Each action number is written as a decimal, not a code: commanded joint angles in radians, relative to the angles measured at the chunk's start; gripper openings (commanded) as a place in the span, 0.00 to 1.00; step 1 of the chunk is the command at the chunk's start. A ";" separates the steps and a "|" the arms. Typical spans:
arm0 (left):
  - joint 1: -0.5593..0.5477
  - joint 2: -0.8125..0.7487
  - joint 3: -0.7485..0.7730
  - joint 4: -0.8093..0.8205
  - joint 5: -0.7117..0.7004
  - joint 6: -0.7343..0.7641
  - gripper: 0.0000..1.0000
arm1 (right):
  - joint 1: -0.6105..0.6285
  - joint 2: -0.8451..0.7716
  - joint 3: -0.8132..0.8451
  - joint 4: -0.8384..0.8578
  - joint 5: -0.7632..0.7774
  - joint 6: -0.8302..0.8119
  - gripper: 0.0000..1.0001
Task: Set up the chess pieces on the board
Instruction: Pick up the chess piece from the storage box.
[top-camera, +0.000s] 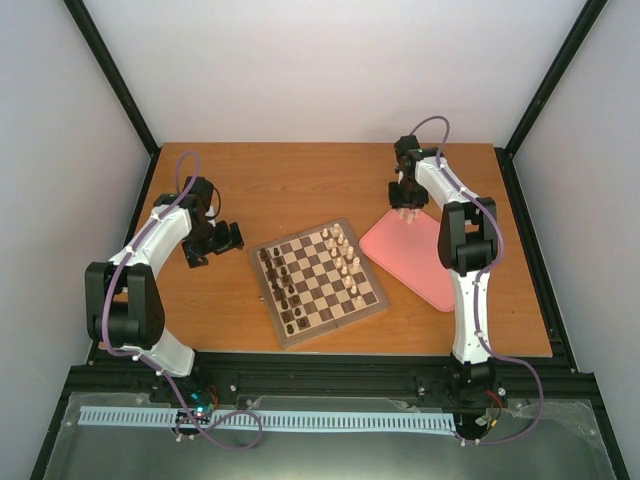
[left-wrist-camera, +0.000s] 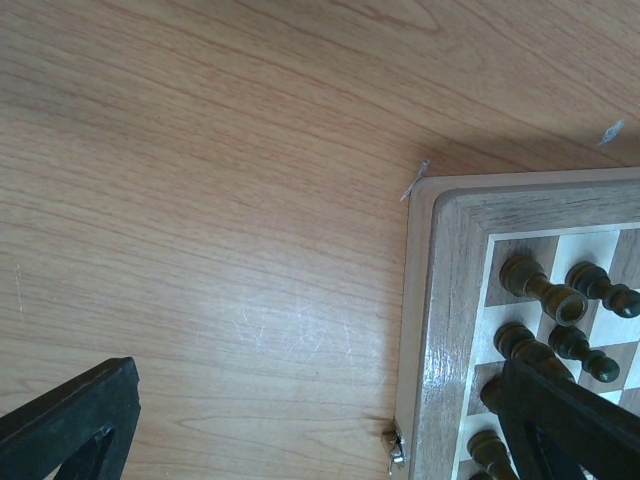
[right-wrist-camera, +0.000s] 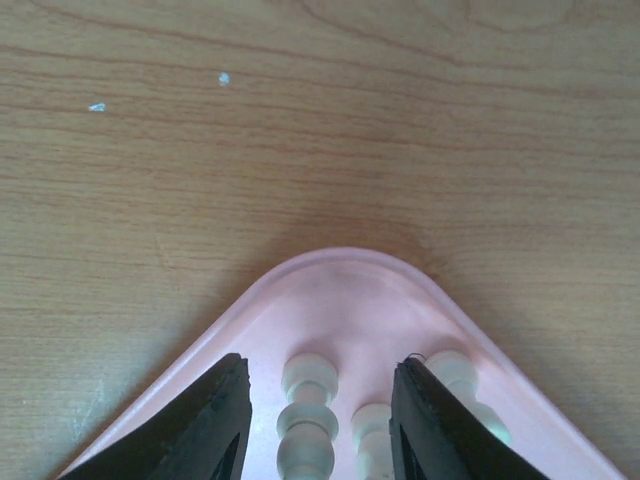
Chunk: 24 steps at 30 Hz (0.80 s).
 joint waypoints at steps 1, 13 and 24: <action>-0.006 0.012 0.039 -0.010 -0.011 -0.013 1.00 | 0.000 0.027 0.048 -0.026 0.006 -0.012 0.38; -0.005 0.018 0.028 -0.004 -0.002 -0.007 1.00 | 0.000 0.027 0.044 -0.057 0.006 -0.025 0.34; -0.006 0.026 0.033 -0.001 0.001 -0.004 1.00 | 0.000 0.048 0.050 -0.077 -0.011 -0.043 0.20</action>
